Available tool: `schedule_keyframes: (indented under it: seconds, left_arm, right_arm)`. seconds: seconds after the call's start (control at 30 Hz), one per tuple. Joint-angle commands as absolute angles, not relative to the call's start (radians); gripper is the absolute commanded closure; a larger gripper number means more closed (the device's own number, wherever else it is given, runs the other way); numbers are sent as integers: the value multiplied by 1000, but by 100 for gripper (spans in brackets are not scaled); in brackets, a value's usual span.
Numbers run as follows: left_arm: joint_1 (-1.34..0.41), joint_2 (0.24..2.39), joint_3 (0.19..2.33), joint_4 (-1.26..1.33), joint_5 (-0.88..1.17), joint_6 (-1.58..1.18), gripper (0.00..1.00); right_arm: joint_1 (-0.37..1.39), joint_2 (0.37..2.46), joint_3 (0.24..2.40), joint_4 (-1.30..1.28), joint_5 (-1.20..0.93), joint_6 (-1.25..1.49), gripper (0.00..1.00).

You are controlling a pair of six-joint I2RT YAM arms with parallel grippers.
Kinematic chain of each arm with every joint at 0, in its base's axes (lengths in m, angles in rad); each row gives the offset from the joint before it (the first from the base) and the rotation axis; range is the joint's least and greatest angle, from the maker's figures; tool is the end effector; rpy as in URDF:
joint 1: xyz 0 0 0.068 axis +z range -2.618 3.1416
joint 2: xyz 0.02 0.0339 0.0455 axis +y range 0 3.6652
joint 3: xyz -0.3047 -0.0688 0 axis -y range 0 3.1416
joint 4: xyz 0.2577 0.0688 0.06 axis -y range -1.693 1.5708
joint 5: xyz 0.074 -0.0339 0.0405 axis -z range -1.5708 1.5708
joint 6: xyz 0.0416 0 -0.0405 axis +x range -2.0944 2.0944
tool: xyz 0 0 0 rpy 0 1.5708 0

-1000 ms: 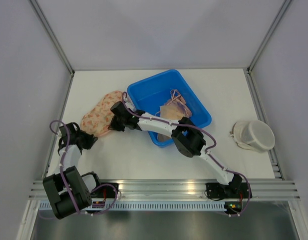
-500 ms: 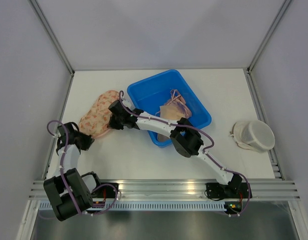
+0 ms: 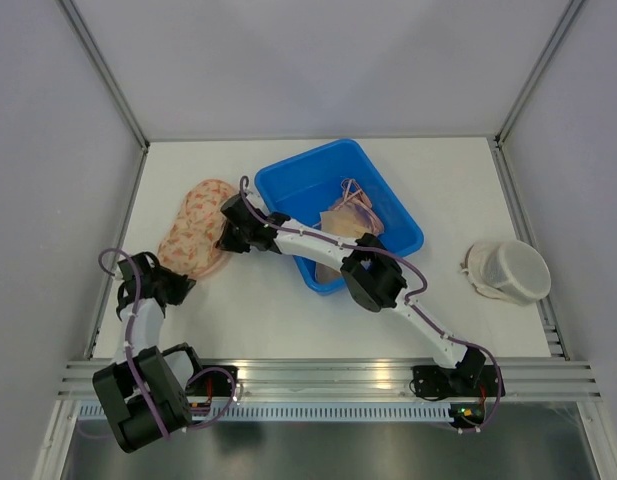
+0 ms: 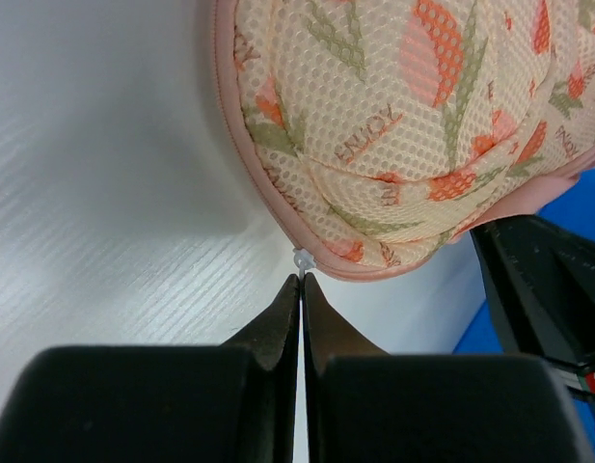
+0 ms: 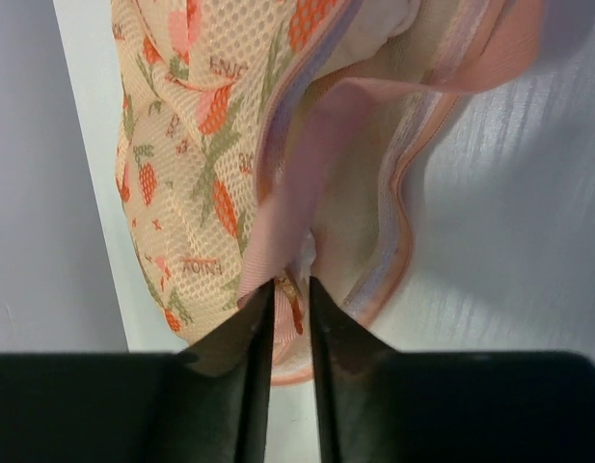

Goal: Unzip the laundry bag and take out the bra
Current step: Unzip the laundry bag at the center of the board.

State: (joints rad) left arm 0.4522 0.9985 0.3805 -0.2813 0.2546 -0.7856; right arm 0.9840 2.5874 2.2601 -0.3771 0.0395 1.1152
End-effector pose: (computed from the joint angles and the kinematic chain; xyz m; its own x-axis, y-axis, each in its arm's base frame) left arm 0.1583 0.0652 0.1798 -0.2985 -0.9059 -0.3004 -0.6973 0.4219 -0.5794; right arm 0.3505 0.5241 0.1730 -0.8900 0.2821 -0.3582 -0.0368 0.7387 0.6730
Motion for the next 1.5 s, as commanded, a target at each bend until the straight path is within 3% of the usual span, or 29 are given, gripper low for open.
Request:
schedule_keyframes:
  seconds: [0.0,0.17,0.37,1.03,1.47]
  left_arm:
    - [457,977,356,-212,337,-802,98]
    - [457,974,344,-189,371,-810,98]
    - [457,980,339,-172,391,-818,98]
    - [456,1005,351,-141,457,-798,98]
    - [457,991,341,-72,518,-796,98]
  right_arm:
    - [979,2519,2235,-341,14,1124,72]
    - [986,2450,2155,-333,6,1178,51]
    - [1002,2431,2135,-342,3,1216,46]
    - [1042,2431,2071,-325,52,1312,40]
    - [1028,2460,2082,-291,52,1308,52]
